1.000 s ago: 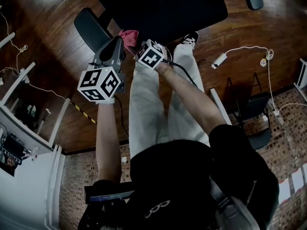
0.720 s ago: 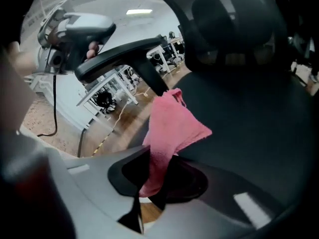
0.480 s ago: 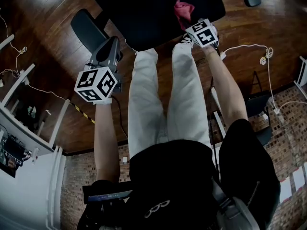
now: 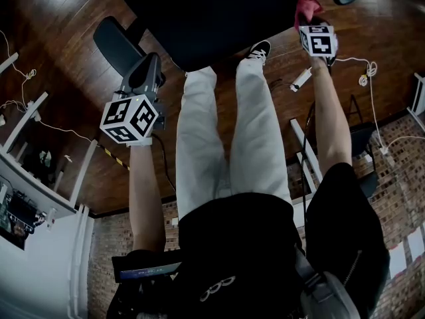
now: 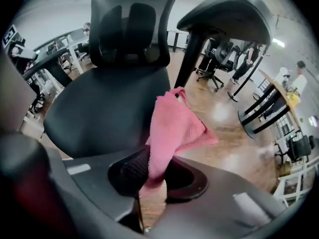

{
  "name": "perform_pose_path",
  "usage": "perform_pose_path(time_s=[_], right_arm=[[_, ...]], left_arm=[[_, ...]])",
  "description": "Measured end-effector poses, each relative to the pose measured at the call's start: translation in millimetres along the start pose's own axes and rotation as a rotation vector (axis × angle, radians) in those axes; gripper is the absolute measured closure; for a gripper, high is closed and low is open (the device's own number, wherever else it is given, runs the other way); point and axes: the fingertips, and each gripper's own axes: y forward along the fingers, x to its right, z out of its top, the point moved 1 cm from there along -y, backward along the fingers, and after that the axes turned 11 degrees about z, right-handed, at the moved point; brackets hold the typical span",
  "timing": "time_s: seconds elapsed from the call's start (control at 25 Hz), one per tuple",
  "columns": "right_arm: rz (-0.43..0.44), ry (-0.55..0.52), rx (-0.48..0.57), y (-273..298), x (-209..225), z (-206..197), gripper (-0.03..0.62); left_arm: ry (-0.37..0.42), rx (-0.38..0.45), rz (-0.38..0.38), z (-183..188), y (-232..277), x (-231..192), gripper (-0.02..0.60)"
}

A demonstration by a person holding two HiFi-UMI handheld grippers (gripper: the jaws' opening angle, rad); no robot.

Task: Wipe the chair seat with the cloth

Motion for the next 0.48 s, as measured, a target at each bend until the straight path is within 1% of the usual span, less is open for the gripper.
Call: perform_pose_path(time_s=[0.08,0.12,0.24,0.36,0.48], right_arm=[[0.015,-0.035,-0.006,6,-28,-1,0.530],[0.039,-0.058,-0.013,11,-49,-3,0.530],[0.159,-0.117,-0.032,31,-129,-12,0.530],[0.273,-0.159,-0.017,42,-218,-6,0.530],[0.416,-0.203,0.001,44,-312,3,0.530]], left_arm=[[0.000,-0.001,0.000,0,0,2,0.588],[0.000,-0.001,0.000,0,1,4,0.588],[0.000,-0.002,0.003,-2,1,4,0.588],[0.000,0.000,0.004,-2,2,1,0.588],[0.002,0.005,0.011,-1,1,2,0.588]])
